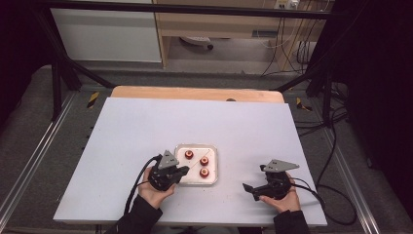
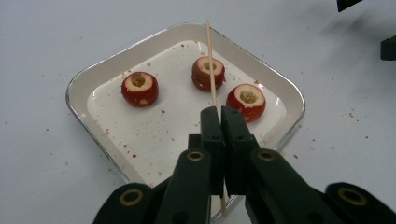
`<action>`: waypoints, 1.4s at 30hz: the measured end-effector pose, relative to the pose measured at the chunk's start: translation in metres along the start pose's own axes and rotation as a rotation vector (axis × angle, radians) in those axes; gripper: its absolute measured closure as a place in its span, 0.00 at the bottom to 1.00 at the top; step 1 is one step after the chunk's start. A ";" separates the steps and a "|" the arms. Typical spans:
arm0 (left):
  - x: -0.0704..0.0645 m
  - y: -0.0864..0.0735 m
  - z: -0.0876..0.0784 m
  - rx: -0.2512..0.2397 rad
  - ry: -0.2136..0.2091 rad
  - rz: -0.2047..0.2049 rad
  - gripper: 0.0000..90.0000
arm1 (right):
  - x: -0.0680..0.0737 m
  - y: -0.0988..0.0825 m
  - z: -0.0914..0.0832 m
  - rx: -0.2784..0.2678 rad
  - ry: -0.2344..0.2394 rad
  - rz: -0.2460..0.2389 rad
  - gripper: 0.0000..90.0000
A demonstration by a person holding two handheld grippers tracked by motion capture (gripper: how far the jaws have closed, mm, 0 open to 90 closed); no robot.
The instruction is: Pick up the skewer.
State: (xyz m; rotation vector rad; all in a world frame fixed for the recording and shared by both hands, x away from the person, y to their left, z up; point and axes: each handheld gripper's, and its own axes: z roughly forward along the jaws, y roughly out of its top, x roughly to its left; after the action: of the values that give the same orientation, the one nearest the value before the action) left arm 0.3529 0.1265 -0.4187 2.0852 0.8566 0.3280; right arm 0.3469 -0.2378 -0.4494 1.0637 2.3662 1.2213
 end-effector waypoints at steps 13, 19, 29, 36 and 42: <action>-0.011 0.003 0.002 0.021 -0.054 0.068 0.98 | 0.018 0.010 0.008 0.040 -0.028 -0.114 0.01; -0.017 0.004 0.005 0.038 -0.087 0.092 0.98 | 0.029 0.017 0.012 0.054 -0.034 -0.195 0.04; -0.024 0.012 0.011 0.078 -0.114 0.135 0.98 | 0.039 0.026 0.015 0.078 -0.057 -0.297 0.07; -0.028 0.022 0.017 0.111 -0.120 0.171 0.98 | 0.048 0.034 0.019 0.094 -0.081 -0.418 0.12; -0.033 0.028 0.021 0.137 -0.131 0.210 0.98 | 0.056 0.041 0.023 0.100 -0.089 -0.523 0.20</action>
State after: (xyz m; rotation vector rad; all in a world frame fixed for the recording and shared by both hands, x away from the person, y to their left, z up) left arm 0.3520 0.0793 -0.4077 2.3029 0.5982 0.2455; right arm 0.3401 -0.1691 -0.4257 0.4558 2.4333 0.8539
